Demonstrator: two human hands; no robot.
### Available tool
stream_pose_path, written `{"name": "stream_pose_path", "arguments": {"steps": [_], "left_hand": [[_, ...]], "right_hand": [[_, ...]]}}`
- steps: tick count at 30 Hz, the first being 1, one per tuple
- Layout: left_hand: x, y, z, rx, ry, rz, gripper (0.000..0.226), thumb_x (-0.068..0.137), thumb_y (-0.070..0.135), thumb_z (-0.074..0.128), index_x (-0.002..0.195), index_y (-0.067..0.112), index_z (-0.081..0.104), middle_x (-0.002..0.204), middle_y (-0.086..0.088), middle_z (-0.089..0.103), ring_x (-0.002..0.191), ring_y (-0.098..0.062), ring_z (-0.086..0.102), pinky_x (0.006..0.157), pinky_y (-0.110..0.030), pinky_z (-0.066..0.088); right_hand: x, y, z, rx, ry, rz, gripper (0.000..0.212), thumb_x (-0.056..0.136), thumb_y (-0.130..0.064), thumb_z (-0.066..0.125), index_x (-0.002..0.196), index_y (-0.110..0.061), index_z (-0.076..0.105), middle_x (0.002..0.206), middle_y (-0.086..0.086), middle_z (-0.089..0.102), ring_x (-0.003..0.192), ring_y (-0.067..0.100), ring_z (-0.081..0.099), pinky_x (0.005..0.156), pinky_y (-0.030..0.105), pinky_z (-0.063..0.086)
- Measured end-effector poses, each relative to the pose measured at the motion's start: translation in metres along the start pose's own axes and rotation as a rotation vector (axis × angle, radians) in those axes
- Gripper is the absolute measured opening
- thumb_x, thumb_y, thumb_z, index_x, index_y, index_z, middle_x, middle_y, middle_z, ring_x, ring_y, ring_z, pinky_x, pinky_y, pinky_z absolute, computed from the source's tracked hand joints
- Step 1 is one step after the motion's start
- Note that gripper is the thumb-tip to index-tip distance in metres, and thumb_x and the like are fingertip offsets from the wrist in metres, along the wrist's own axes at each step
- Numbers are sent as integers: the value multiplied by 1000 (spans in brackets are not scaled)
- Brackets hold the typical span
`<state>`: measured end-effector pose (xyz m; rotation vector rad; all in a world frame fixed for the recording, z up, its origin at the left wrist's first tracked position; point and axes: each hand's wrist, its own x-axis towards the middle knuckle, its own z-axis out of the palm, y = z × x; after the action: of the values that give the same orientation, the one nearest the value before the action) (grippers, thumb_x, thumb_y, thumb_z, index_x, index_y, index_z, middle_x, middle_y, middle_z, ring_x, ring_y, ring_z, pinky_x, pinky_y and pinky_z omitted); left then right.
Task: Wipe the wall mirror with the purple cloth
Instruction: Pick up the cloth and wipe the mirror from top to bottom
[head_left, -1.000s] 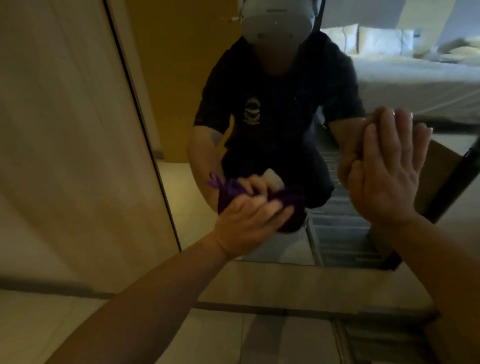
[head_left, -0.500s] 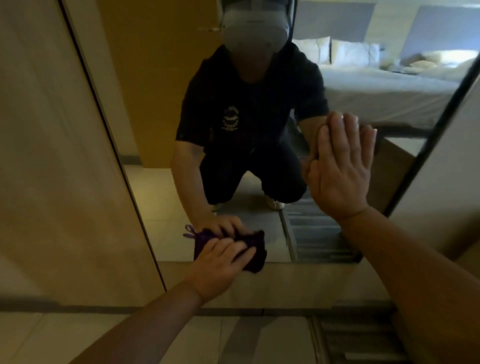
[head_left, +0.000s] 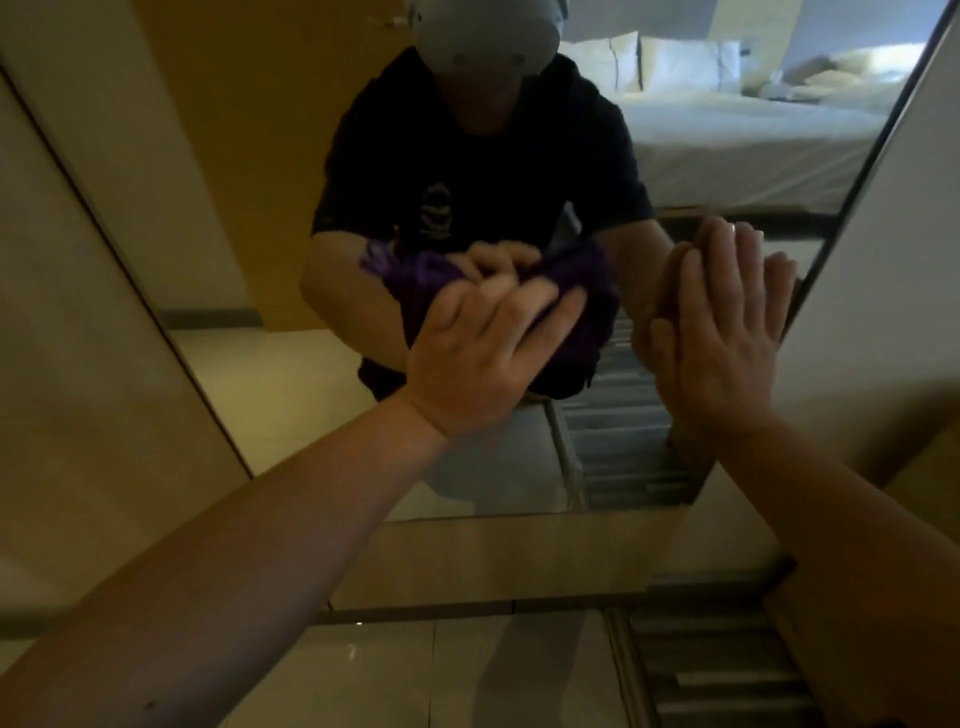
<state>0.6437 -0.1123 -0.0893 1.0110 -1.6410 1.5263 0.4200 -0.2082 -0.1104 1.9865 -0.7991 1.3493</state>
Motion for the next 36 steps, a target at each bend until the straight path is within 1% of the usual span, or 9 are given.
{"name": "stream_pose_path", "arguments": {"steps": [4,7,10,14,17,23,26,29,36], "left_hand": [[-127,53,-1,-126,-245,200,38,95,16,61,133,20,63,121,-1,59,103,-23,58,86,-39,42],[-200,82,-5,-173,-390,277,40,98,14,53,137,19,58,124,0,53,105,-21,54,93,-37,36],[-214,93,-6,-229,-438,213,40,98,13,49,137,21,58,125,2,52,109,-20,52,94,-36,36],[-191,91,-21,-331,-549,159,43,94,10,46,133,20,58,122,-1,53,104,-22,55,90,-36,38],[-144,79,-28,-356,-483,24,43,89,10,56,131,18,57,119,-3,52,100,-25,55,85,-39,38],[63,0,-22,-195,47,-160,36,96,14,64,132,19,61,121,-3,48,104,-28,54,86,-44,42],[127,-30,-3,-18,64,-197,33,100,18,53,131,19,64,125,-2,44,109,-28,53,89,-43,40],[108,-9,12,73,14,-135,32,100,15,51,128,22,66,117,-6,64,104,-29,60,86,-43,42],[-93,92,17,-167,-265,176,33,99,15,53,130,18,64,121,-4,53,101,-24,55,85,-40,38]], "right_hand": [[-2,8,18,-77,113,-45,61,102,-35,32,156,-13,16,165,5,6,151,26,8,114,64,17],[-5,10,22,-75,126,-48,60,102,-35,31,155,-11,16,161,15,19,150,25,8,112,65,19],[-6,10,22,-71,137,-43,60,102,-33,32,155,-8,18,153,21,28,150,25,8,110,67,22],[-1,8,16,-78,111,-42,62,101,-33,34,156,-12,14,166,4,1,152,24,2,113,65,18],[0,5,9,-57,45,-23,62,102,-33,35,156,-12,13,162,11,13,152,24,-1,116,61,12],[1,4,-18,78,-93,-19,52,104,-25,38,151,-6,29,158,19,27,149,32,12,118,61,12],[2,11,-27,110,-142,-43,50,102,-20,41,150,-7,33,158,18,26,149,35,16,118,64,15],[1,20,-21,79,-88,-105,50,102,-18,45,149,-8,33,156,19,31,147,35,20,115,66,18],[-4,31,9,12,101,-153,57,94,-14,59,147,-8,40,157,9,27,149,26,16,116,60,18]]}}
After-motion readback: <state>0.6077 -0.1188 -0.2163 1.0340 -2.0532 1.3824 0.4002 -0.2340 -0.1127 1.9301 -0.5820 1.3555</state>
